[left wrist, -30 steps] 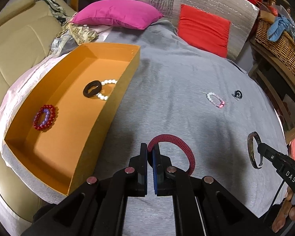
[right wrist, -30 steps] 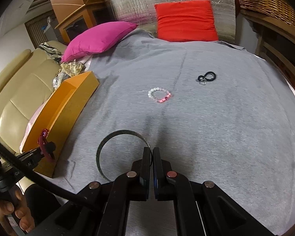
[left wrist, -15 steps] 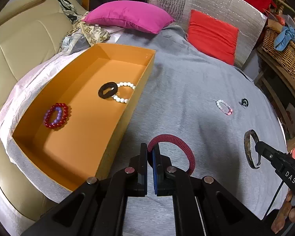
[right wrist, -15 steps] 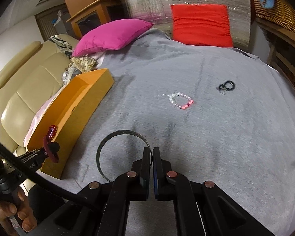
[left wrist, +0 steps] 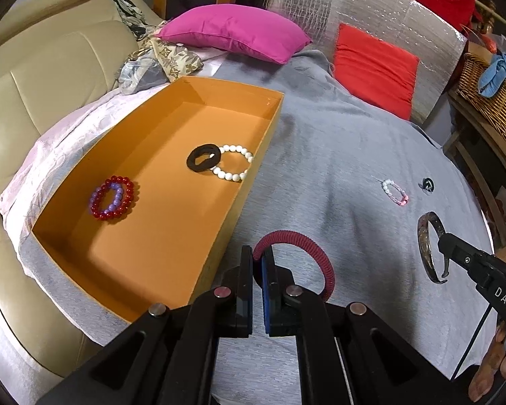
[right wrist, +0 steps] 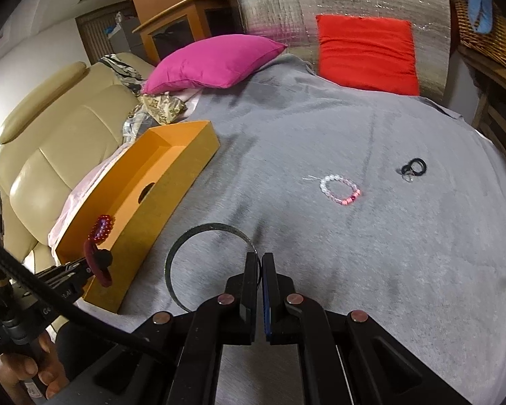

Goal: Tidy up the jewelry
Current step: 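Carry both bangles over the inside of the orange box, then open both tools to drop the bangles into the orange box, then grasp the black cord with the right tool while the left tool grasps the pink-white bead bracelet, then lift the black cord and pink-white bracelet toward the orange box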

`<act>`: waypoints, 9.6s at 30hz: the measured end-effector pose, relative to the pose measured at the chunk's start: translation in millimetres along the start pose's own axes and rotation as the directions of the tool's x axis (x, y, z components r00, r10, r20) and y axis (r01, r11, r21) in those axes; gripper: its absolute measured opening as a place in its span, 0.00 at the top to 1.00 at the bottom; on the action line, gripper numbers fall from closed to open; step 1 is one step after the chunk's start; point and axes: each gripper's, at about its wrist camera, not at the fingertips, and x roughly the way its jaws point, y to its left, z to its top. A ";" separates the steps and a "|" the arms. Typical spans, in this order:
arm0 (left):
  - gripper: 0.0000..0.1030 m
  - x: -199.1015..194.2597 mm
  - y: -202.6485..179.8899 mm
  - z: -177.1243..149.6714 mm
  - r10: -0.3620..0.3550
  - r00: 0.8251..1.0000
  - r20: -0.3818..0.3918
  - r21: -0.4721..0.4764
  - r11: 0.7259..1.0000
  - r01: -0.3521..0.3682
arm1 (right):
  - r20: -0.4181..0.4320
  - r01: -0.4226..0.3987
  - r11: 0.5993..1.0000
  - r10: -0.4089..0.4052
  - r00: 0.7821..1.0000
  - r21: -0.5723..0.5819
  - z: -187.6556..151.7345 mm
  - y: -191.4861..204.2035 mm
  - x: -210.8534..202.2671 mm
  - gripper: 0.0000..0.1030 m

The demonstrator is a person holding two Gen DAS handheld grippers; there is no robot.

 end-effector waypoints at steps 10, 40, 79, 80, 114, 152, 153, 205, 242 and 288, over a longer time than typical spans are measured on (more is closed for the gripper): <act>0.96 -1.6 12.2 2.2 0.026 1.000 0.006 -0.021 0.999 -0.026 | -0.001 -0.029 0.999 0.029 1.000 -0.034 6.5 18.9 8.5 0.97; 0.96 7.2 59.1 11.3 0.080 0.997 0.004 -0.116 0.990 -0.079 | -0.023 -0.098 0.984 0.096 0.995 -0.146 31.3 81.6 39.1 0.97; 0.95 65.6 110.4 74.2 0.135 0.990 -0.038 -0.177 0.974 -0.140 | -0.100 -0.086 0.955 0.060 0.993 -0.284 112.9 164.0 154.4 0.97; 0.95 67.7 111.8 76.6 0.135 0.990 -0.041 -0.179 0.974 -0.141 | -0.101 -0.084 0.956 0.058 0.993 -0.282 115.4 164.3 157.1 0.97; 0.43 101.3 142.3 97.4 0.213 0.975 -0.068 -0.251 0.942 -0.223 | -0.174 -0.013 0.975 -0.026 0.984 -0.222 148.4 165.3 242.0 0.81; 0.25 53.5 -64.0 48.5 0.085 0.996 -0.011 0.059 0.995 -0.084 | -0.041 0.234 0.930 -0.232 0.972 0.283 35.6 -181.9 53.6 0.31; 0.25 60.0 -74.2 48.7 0.081 0.996 -0.021 0.079 0.994 -0.080 | -0.054 0.240 0.924 -0.235 0.971 0.298 36.2 -193.0 55.1 0.31; 0.93 150.7 -198.4 58.2 -0.077 0.977 -0.199 0.249 0.960 0.126 | -0.084 0.204 0.920 -0.187 0.979 0.335 5.2 -244.0 26.3 0.95; 0.93 44.9 -153.6 -7.9 -0.160 0.977 -0.140 0.252 0.949 0.191 | -0.070 0.113 0.939 -0.095 0.993 0.325 -51.5 -163.5 -10.4 0.95; 0.93 6.2 -70.9 2.8 -0.230 0.968 -0.095 0.120 0.963 0.241 | -0.045 -0.012 0.971 0.023 0.999 0.241 -40.2 -98.8 -5.4 0.95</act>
